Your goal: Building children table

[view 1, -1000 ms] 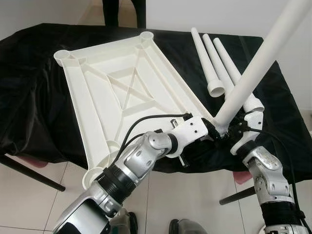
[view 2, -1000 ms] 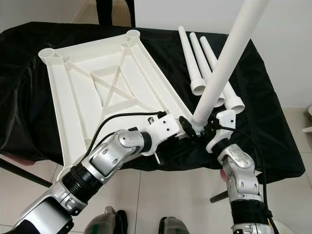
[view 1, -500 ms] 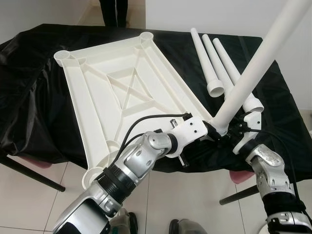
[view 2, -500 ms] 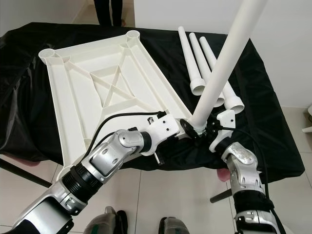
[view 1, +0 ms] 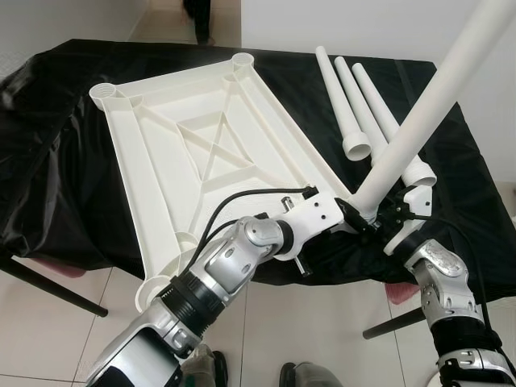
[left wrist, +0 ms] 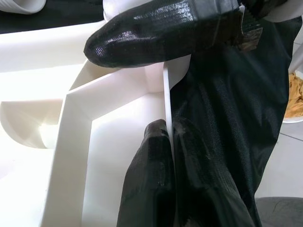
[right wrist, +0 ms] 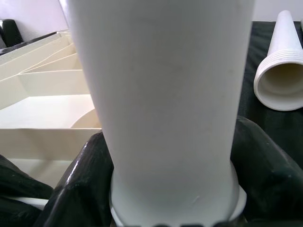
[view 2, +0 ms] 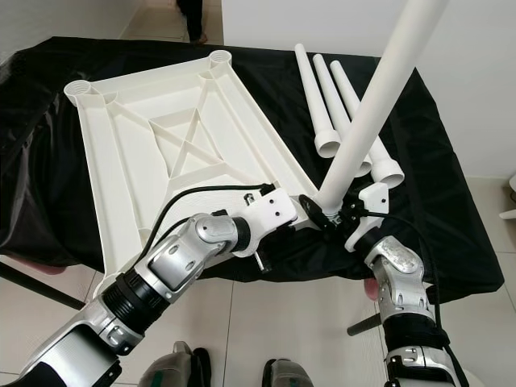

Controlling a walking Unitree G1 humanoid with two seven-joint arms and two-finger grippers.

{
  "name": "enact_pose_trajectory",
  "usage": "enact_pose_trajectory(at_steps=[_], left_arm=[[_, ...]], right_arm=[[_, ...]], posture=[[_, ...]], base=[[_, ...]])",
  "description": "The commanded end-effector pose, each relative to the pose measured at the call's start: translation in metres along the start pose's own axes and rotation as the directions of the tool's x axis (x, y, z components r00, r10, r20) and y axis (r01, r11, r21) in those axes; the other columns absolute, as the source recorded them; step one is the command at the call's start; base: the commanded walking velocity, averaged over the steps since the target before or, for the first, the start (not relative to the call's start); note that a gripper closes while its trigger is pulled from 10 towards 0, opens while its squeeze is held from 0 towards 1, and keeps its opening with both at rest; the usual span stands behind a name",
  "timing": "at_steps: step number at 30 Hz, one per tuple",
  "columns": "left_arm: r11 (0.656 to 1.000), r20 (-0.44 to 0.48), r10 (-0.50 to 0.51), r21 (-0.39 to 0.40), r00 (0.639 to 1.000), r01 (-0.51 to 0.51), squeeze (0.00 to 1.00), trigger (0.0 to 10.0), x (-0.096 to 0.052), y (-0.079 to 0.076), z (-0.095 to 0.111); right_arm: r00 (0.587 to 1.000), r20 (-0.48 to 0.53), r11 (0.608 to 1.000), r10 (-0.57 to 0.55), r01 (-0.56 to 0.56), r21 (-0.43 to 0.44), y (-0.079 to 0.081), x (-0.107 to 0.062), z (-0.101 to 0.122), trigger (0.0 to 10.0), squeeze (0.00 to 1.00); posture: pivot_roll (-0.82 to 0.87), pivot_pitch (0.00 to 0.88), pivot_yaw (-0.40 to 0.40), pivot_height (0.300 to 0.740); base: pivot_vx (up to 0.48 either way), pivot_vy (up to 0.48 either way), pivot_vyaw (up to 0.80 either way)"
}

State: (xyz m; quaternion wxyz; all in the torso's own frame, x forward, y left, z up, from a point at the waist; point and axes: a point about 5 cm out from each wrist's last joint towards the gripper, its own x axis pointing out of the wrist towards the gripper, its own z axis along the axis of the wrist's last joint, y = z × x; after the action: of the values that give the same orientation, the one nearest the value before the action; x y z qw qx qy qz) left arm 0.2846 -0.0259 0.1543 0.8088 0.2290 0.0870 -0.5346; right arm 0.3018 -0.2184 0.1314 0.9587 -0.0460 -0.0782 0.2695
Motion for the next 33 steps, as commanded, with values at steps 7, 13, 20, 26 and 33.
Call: enact_pose_trajectory(at_steps=[7,13,20,26,33], left_arm=[[0.998,-0.051,-0.063,-0.006,0.997,0.063,0.00,10.0,0.001,-0.005,-0.010],[0.998,-0.050,-0.065,-0.009,0.997,0.065,0.00,10.0,0.002,-0.007,-0.010],[0.998,-0.047,-0.066,-0.010,0.997,0.066,0.00,10.0,0.003,-0.008,-0.010],[0.998,-0.044,-0.065,-0.009,0.997,0.065,0.00,10.0,0.002,-0.009,-0.009],[0.998,-0.047,-0.069,-0.009,0.996,0.069,0.00,10.0,0.002,-0.011,-0.011]], right_arm=[[0.983,-0.052,0.984,-0.174,0.175,0.028,0.011,0.005,-0.010,10.0,0.00],[0.948,-0.065,0.949,-0.311,0.313,0.026,0.031,0.015,-0.007,10.0,0.00],[0.867,-0.087,0.869,-0.491,0.494,0.023,0.044,0.019,-0.009,10.0,0.00],[0.778,-0.087,0.780,-0.622,0.625,0.021,0.053,0.019,-0.011,10.0,0.00],[0.783,-0.086,0.783,-0.616,0.620,0.050,0.060,0.019,-0.008,10.0,1.00]], posture=[[-0.04,0.104,0.015,0.740],[-0.05,0.102,0.005,0.740],[-0.04,0.096,0.001,0.740],[-0.04,0.087,-0.006,0.740],[-0.04,0.081,-0.003,0.740]], base=[[0.000,0.000,0.00],[0.000,0.000,0.00],[0.000,0.000,0.00],[0.000,0.000,0.00],[0.000,0.000,0.00]])
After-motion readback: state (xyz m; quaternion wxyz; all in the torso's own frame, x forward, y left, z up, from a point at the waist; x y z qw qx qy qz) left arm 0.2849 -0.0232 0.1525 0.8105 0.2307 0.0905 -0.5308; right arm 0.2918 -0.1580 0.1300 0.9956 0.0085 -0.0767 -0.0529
